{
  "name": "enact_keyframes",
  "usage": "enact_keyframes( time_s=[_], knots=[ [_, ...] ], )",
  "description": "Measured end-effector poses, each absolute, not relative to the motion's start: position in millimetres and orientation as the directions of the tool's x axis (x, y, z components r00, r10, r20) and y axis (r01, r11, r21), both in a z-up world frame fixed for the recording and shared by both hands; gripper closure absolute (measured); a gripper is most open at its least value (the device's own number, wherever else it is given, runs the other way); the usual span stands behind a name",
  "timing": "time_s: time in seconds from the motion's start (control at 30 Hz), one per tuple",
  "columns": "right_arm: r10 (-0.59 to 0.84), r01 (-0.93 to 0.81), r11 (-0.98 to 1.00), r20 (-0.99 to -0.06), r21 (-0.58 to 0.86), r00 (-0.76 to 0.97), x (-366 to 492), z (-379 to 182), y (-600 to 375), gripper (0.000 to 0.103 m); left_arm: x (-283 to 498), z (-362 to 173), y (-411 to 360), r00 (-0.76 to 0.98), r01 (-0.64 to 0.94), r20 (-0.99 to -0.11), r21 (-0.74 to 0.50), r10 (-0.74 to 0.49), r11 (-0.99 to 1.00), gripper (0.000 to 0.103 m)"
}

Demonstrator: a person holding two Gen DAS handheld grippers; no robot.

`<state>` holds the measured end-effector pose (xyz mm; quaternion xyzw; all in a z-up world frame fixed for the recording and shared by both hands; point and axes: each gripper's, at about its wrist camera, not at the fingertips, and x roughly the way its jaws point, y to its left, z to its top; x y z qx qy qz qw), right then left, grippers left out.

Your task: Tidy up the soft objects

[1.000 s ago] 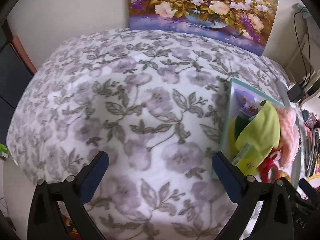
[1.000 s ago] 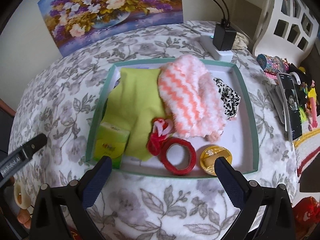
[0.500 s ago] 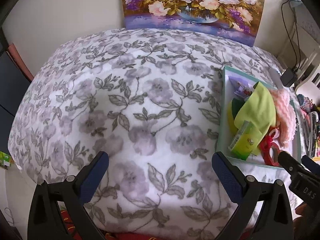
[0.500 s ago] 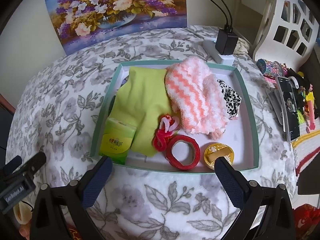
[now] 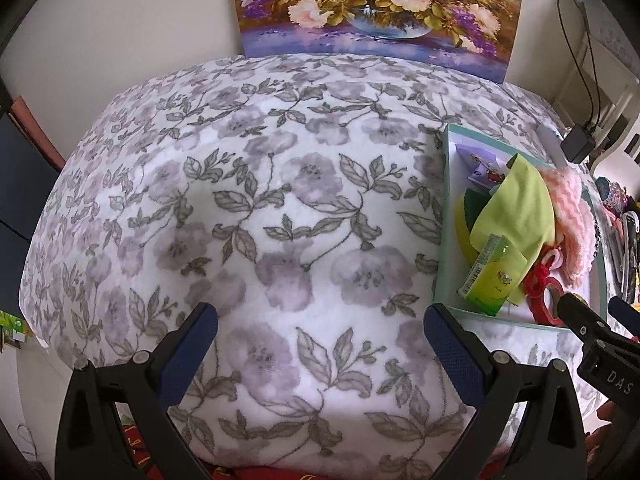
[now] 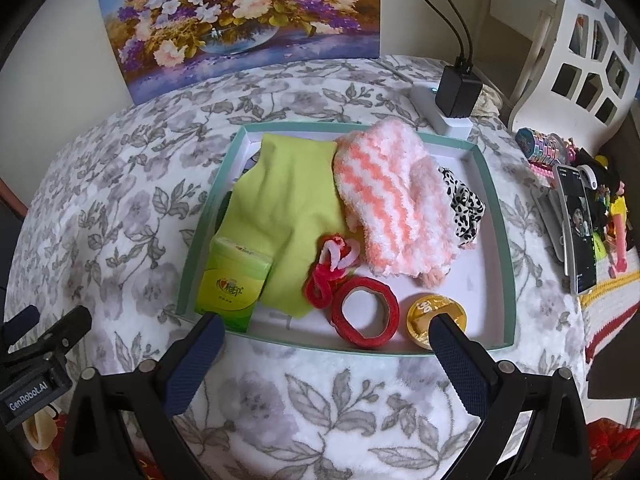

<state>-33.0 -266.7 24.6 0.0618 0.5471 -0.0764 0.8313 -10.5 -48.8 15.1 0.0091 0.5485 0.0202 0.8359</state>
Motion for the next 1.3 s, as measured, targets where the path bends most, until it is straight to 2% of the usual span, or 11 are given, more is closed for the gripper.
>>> enact_keyframes(
  time_s=[1.3],
  knots=[
    [-0.065,0.181,0.983,-0.927,0.003,0.370,-30.8,17.6,-263.7,0.000,-4.6,6.4,-41.1,0.358,-0.057,-0.933,0.017,0.037,0.998,0.001]
  ],
)
